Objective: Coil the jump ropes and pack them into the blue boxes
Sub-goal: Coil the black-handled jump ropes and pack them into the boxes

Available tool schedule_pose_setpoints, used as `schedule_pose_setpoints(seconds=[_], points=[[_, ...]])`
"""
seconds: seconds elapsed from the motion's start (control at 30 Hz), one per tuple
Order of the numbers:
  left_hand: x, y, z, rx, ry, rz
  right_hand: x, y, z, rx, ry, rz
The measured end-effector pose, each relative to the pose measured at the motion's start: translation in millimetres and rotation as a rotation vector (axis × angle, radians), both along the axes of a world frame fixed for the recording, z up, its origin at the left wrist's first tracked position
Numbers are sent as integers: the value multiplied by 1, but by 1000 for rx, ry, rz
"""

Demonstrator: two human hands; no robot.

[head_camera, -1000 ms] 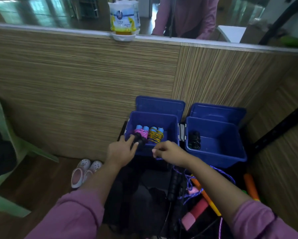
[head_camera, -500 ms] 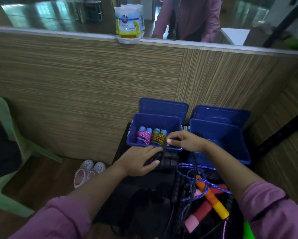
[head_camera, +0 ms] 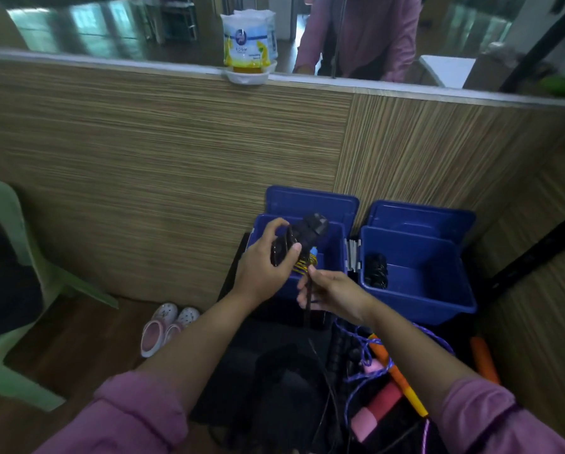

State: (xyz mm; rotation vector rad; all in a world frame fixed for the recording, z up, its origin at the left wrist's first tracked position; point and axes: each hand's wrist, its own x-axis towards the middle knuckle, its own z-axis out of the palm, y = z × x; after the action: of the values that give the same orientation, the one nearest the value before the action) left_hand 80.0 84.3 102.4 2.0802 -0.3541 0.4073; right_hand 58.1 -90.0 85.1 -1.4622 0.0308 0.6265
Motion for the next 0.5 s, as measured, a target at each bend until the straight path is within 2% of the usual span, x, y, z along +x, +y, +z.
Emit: schedule_pose_setpoints(seconds=[0.17, 0.4, 0.5], points=[[13, 6, -7, 38, -33, 133, -8, 13, 0, 73, 160, -74], [23, 7, -11, 60, 139, 436, -23, 24, -2, -76, 114, -55], [27, 7, -16, 96, 171, 512, -34, 41, 2, -240, 78, 27]])
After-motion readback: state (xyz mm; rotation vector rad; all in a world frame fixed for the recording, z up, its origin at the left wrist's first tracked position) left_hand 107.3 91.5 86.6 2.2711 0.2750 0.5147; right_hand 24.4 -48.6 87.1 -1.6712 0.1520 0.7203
